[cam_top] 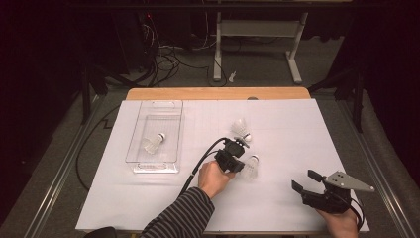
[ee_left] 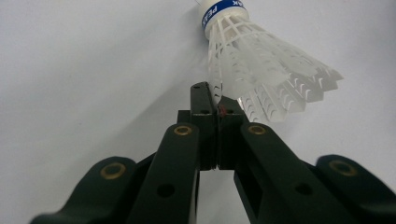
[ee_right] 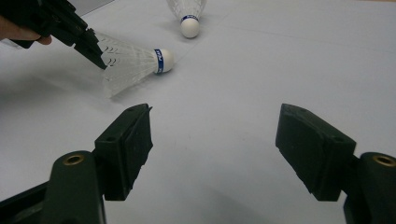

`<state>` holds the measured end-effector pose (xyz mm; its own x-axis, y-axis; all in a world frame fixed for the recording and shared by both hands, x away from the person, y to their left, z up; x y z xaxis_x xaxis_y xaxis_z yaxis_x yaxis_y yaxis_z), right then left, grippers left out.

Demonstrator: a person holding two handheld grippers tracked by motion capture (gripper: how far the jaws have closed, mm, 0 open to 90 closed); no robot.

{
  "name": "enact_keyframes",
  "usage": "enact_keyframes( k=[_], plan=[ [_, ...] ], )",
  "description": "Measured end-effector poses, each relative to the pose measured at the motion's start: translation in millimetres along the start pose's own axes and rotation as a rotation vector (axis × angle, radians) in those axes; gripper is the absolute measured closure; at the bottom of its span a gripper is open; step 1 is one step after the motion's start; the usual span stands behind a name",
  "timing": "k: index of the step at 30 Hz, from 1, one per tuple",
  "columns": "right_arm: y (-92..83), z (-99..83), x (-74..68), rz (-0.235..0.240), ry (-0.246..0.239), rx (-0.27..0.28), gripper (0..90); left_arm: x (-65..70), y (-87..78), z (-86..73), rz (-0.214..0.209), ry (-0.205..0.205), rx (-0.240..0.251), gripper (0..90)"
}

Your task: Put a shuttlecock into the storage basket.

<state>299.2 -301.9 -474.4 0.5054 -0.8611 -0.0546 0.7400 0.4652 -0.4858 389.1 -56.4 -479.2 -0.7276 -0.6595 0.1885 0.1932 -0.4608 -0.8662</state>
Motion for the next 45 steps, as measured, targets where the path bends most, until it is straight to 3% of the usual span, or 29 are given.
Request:
enact_keyframes(
  k=[45],
  plan=[
    [-0.2, 0.0, 0.2, 0.0, 0.0, 0.001, 27.7, 5.2, -18.2, -3.8, -0.025, 0.053, 0.028, 89.3]
  ],
)
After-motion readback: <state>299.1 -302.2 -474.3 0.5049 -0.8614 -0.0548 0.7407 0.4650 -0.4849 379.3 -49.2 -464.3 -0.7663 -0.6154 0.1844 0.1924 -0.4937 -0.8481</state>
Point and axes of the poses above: each handheld gripper's, and its own axes: y roughly forward along the jaws, z roughly out of its top, x roughly to its right, the point moved 5 cm from there along y, roughly forward along the jaws
